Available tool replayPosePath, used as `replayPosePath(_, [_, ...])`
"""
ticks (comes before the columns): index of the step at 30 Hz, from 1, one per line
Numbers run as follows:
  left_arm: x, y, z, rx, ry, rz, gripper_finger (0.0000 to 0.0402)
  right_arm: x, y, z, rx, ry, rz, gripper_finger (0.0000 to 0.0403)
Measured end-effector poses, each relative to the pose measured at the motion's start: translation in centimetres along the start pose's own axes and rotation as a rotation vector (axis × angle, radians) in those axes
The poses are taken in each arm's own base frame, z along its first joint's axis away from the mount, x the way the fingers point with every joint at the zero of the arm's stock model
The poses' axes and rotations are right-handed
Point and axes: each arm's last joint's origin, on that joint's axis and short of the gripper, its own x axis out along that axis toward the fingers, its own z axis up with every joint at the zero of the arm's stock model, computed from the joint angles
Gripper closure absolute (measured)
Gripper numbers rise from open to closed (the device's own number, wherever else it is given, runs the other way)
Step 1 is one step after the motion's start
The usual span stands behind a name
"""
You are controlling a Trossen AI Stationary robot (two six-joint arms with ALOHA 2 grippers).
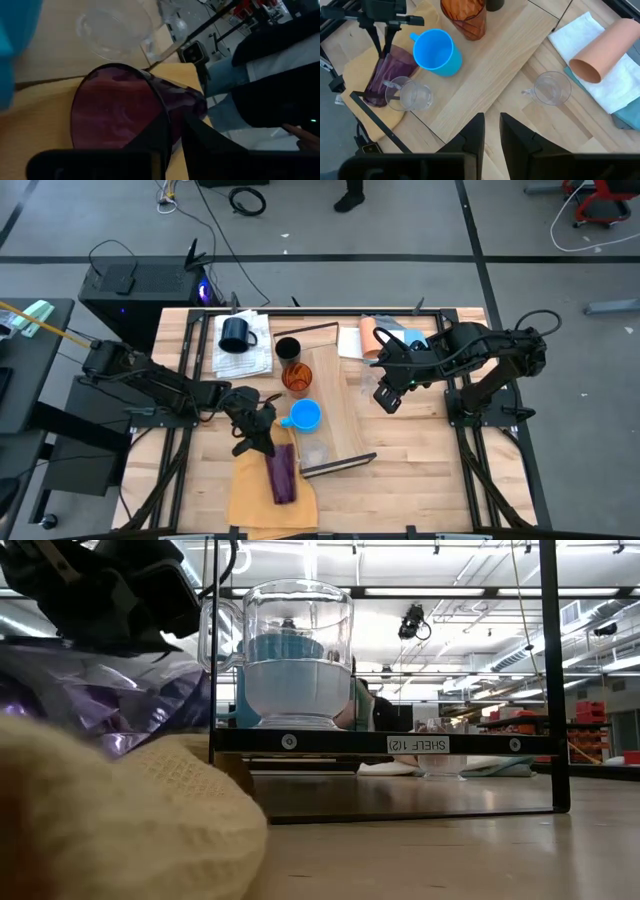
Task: Stack small to large cups/mugs on shelf
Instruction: Put the violet cup on the shelf
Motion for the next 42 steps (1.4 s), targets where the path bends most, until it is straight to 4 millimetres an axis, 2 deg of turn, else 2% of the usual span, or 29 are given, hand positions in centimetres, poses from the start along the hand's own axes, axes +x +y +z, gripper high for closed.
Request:
replayPosePath(13, [0.0,-0.5,-0.3,-0.102,0.101,-0.191,0.0389,0.0,-0.1,0.0,-0.002,-0.009,-0.013,0.0341])
replayPosePath(29, [-1.3,-2.7,1.5,-0.116,0.051,-0.415,0.0389,0.0,-0.1,0.0,-0.009,-0.009,-0.013,0.0348])
replayPosePath(34, [-2.5,-4.3,4.2,-0.031,-0.075,-0.481,0.0390,0.0,-0.1,0.0,-0.027,-0.009,-0.013,0.0348])
replayPosePath(39, [-4.7,-5.4,9.0,0.111,-0.258,-0.471,0.0390,0.0,-0.1,0.0,-0.033,-0.023,-0.024,0.0348])
replayPosePath(42, [-6.6,-6.1,12.4,0.240,-0.375,-0.448,0.0390,0.0,-0.1,0.0,-0.045,-0.024,-0.024,0.0348])
